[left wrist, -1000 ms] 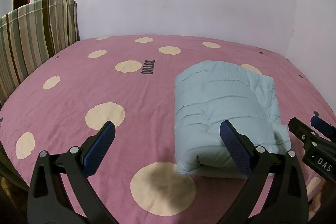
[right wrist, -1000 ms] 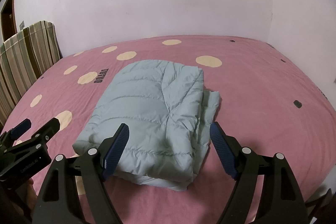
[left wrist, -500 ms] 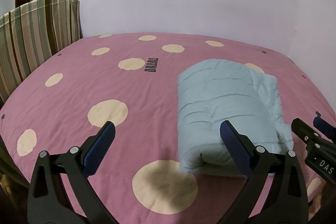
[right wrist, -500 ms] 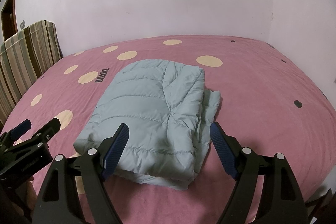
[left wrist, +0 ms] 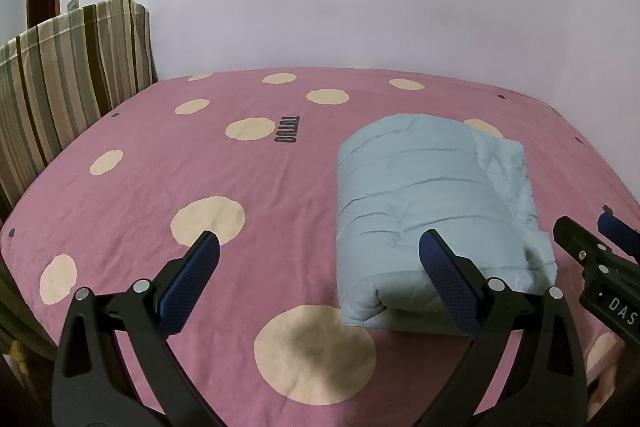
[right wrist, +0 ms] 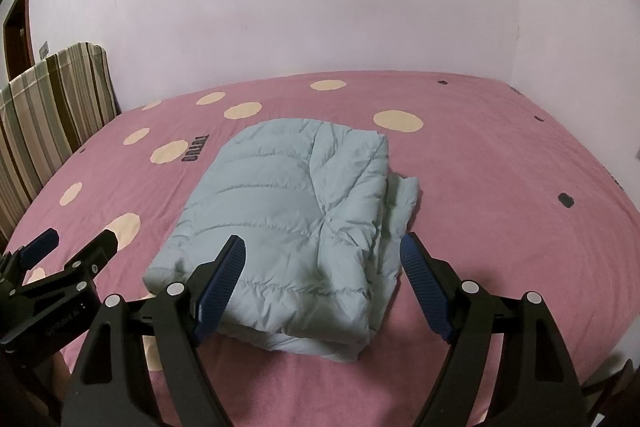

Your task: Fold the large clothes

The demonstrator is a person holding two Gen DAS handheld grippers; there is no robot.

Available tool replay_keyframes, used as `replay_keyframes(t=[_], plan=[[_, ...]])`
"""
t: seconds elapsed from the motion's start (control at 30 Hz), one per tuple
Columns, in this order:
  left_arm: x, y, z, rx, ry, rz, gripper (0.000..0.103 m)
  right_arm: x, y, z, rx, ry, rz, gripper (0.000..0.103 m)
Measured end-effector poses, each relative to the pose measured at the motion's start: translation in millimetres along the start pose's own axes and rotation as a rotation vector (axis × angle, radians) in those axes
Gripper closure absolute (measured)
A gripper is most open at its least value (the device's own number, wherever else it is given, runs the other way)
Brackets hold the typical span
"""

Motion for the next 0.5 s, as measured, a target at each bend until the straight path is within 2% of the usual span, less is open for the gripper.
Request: replay_keyframes(t=[0.5], plan=[[-6.9, 2.9, 6.6, 0.021, -0.002, 0.002, 0.003, -3.2, -0.5, 0.1, 0.002, -0.003, 0.005, 0.024]])
Point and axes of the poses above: each gripper's, at about its wrist camera, not at the fingertips, and x roughly the way its jaws point, z to its right, y to its top, the point moved 4 cm from there along x, roughly the way its jaws point, and after that the axes turned 8 degrees about -z, right-handed, at the moved point
